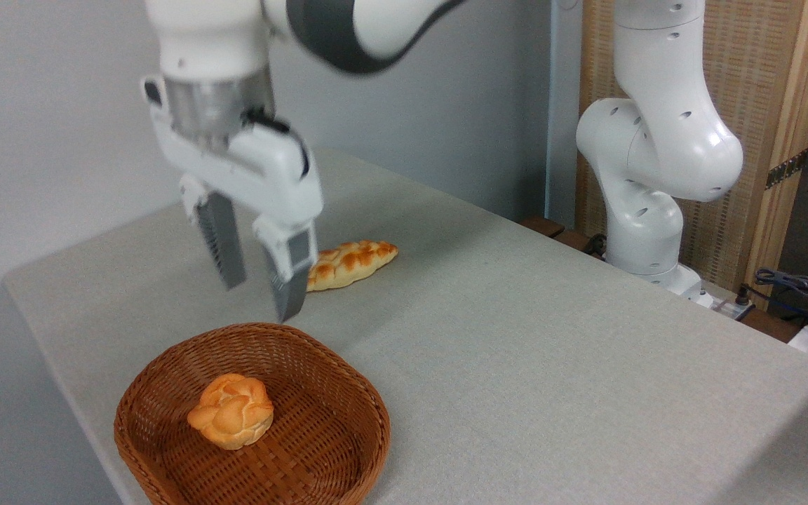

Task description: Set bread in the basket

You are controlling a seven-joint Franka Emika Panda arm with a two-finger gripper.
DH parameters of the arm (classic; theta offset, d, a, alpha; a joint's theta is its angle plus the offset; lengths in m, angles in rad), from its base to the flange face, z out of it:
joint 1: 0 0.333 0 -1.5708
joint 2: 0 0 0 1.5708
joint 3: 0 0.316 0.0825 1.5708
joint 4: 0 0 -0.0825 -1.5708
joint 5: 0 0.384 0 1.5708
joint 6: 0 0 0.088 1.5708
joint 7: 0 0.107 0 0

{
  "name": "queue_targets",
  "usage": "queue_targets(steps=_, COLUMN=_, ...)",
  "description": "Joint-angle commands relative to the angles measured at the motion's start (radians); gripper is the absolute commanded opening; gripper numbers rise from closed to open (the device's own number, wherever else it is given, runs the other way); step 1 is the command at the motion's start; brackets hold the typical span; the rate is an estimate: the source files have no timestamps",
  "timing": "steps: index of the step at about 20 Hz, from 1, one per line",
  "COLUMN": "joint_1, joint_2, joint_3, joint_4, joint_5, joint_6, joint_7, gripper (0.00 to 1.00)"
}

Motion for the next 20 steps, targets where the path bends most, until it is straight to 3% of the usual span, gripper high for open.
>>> queue_targets(steps=1, joint_1=-0.004, joint_2=-0.069, joint_3=0.018, joint_4=0.026, joint_5=0.015, joint_6=-0.167, joint_7=-0.010, gripper=1.00)
queue_targets(steps=5, joint_1=0.015, joint_2=-0.071, joint_3=-0.044, joint_4=0.031, joint_5=0.017, joint_6=-0.234, joint_7=-0.007, gripper=1.00)
queue_targets(steps=7, joint_1=0.102, joint_2=-0.091, joint_3=-0.116, joint_4=0.031, joint_5=0.014, joint_6=-0.231, joint_7=-0.004, gripper=1.00)
queue_targets(steps=8, joint_1=0.116, joint_2=-0.094, joint_3=-0.125, joint_4=0.031, joint_5=0.015, joint_6=-0.229, joint_7=0.002, gripper=1.00)
queue_targets(steps=12, joint_1=0.108, joint_2=-0.094, joint_3=-0.095, joint_4=0.032, joint_5=0.015, joint_6=-0.226, joint_7=0.054, gripper=1.00)
queue_targets(steps=17, joint_1=0.015, joint_2=-0.094, joint_3=0.005, joint_4=0.031, joint_5=0.037, joint_6=-0.171, joint_7=0.112, gripper=1.00)
queue_targets(steps=20, joint_1=0.013, joint_2=-0.091, joint_3=0.004, joint_4=0.029, joint_5=0.035, joint_6=-0.157, joint_7=0.113, gripper=1.00)
